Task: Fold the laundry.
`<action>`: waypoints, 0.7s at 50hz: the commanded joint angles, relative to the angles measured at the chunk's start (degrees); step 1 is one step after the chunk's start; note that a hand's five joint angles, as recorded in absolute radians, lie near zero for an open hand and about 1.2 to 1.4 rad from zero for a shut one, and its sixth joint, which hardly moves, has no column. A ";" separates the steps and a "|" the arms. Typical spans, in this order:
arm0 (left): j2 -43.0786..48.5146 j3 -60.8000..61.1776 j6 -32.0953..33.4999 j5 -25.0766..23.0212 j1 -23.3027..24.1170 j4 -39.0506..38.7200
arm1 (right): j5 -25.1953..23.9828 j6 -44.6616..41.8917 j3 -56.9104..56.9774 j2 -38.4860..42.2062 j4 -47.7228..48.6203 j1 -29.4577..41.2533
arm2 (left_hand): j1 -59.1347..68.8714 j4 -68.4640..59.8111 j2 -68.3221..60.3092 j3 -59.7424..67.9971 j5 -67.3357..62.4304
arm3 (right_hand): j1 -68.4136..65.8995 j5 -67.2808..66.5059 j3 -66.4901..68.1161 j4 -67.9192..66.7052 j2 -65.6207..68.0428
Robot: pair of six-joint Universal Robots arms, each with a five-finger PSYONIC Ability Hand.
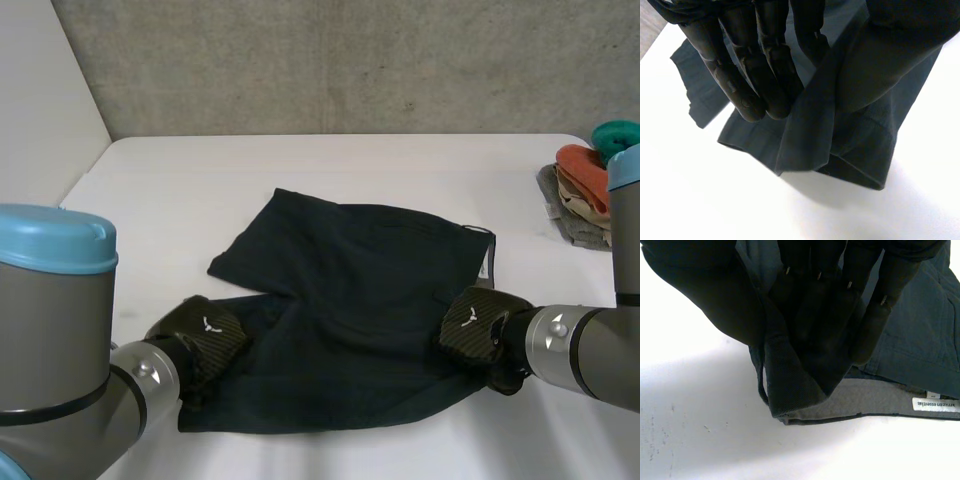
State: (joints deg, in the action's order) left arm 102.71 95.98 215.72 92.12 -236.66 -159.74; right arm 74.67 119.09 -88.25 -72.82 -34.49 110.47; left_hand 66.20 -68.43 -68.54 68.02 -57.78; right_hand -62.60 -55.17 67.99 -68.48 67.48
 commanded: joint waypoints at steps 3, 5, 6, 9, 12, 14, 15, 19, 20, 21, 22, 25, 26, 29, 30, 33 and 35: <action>5.30 -10.36 5.33 4.38 -0.64 -7.41 | 0.74 7.20 7.47 3.65 7.06 0.44 | 13.80 -11.57 -11.46 11.98 -12.22 | -17.40 -14.83 12.01 -11.52 12.52; 8.02 -14.82 5.06 4.20 -1.34 -12.31 | 1.79 12.18 10.19 5.48 11.08 0.44 | 13.80 -11.57 -11.46 11.98 -12.22 | -17.40 -14.83 12.01 -11.52 12.52; 9.17 -16.59 4.89 4.20 -1.35 -14.43 | 2.14 13.52 10.99 5.93 12.50 0.44 | 13.80 -11.57 -11.46 11.98 -12.22 | -17.40 -14.83 12.01 -11.52 12.52; 14.17 -23.36 4.80 4.29 -1.61 -21.73 | 4.77 18.45 12.93 7.52 18.48 0.53 | 13.80 -11.57 -11.46 11.98 -12.22 | -17.40 -14.83 12.01 -11.52 12.52; 20.13 -31.86 4.88 4.03 -1.44 -28.66 | 7.32 20.91 14.16 8.92 25.14 0.53 | 13.80 -11.57 -11.46 11.98 -12.22 | -17.40 -14.83 12.01 -11.52 12.52; 23.23 -36.01 5.50 3.85 -1.35 -31.41 | 8.38 21.10 14.68 10.06 28.41 0.62 | 13.80 -11.57 -11.46 11.98 -12.22 | -17.40 -14.83 12.01 -11.52 12.52; 24.81 -38.47 6.28 3.59 -1.17 -32.64 | 8.73 21.10 14.86 10.68 29.99 0.62 | 13.80 -11.57 -11.46 11.98 -12.22 | -17.40 -14.83 12.01 -11.52 12.52; 34.21 -52.00 10.59 3.24 -1.17 -34.15 | 10.58 21.18 16.70 14.81 38.77 1.06 | 13.80 -11.57 -11.46 11.98 -12.22 | -17.40 -14.83 12.01 -11.52 12.52; 38.32 -57.69 12.16 3.76 -1.26 -32.92 | 11.54 21.10 17.67 16.82 41.84 1.23 | 13.80 -11.57 -11.46 11.98 -12.22 | -17.40 -14.83 12.01 -11.52 12.52; 40.36 -60.44 12.70 4.29 -1.35 -32.04 | 12.07 21.01 18.11 17.79 43.44 1.41 | 13.80 -11.57 -11.46 11.98 -12.22 | -17.40 -14.83 12.01 -11.52 12.52; 42.47 -62.99 13.23 4.81 -1.35 -31.16 | 12.69 21.01 18.64 18.76 44.85 1.50 | 13.80 -11.57 -11.46 11.98 -12.22 | -17.40 -14.83 12.01 -11.52 12.52; 49.68 -71.88 13.59 5.26 -1.44 -27.38 | 15.06 20.39 20.66 22.89 49.86 2.03 | 13.80 -11.57 -11.46 11.98 -12.22 | -17.40 -14.83 12.01 -11.52 12.52; 51.09 -73.72 13.41 5.08 -1.26 -26.68 | 15.59 20.04 21.19 23.86 50.91 2.11 | 13.80 -11.57 -11.46 11.98 -12.22 | -17.40 -14.83 12.01 -11.52 12.52; 55.40 -78.92 12.36 3.94 -1.08 -25.88 | 18.31 17.41 23.12 27.37 54.08 2.64 | 13.80 -11.57 -11.46 11.98 -12.22 | -17.40 -14.83 12.01 -11.52 12.52; 55.93 -79.80 11.92 3.59 -1.00 -26.05 | 18.84 16.62 23.39 27.90 54.52 2.73 | 13.80 -11.57 -11.46 11.98 -12.22 | -17.40 -14.83 12.01 -11.52 12.52; 56.90 -80.69 9.11 1.05 -0.64 -27.63 | 20.86 13.98 24.09 29.40 56.02 3.08 | 13.80 -11.57 -11.46 11.98 -12.22 | -17.40 -14.83 12.01 -11.52 12.52; 56.99 -80.42 6.47 -1.85 -0.64 -29.83 | 21.65 13.10 24.09 29.75 57.16 3.34 | 11.99 -9.76 -9.65 10.17 -10.41 | -17.40 -14.83 12.01 -11.52 12.52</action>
State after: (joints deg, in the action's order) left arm 158.59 16.33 227.28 95.18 -237.64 -186.54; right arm 93.64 135.59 -65.00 -45.00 20.32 113.22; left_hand 66.18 -68.65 -68.63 68.16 -57.78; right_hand -64.19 -58.00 67.99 -68.66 67.48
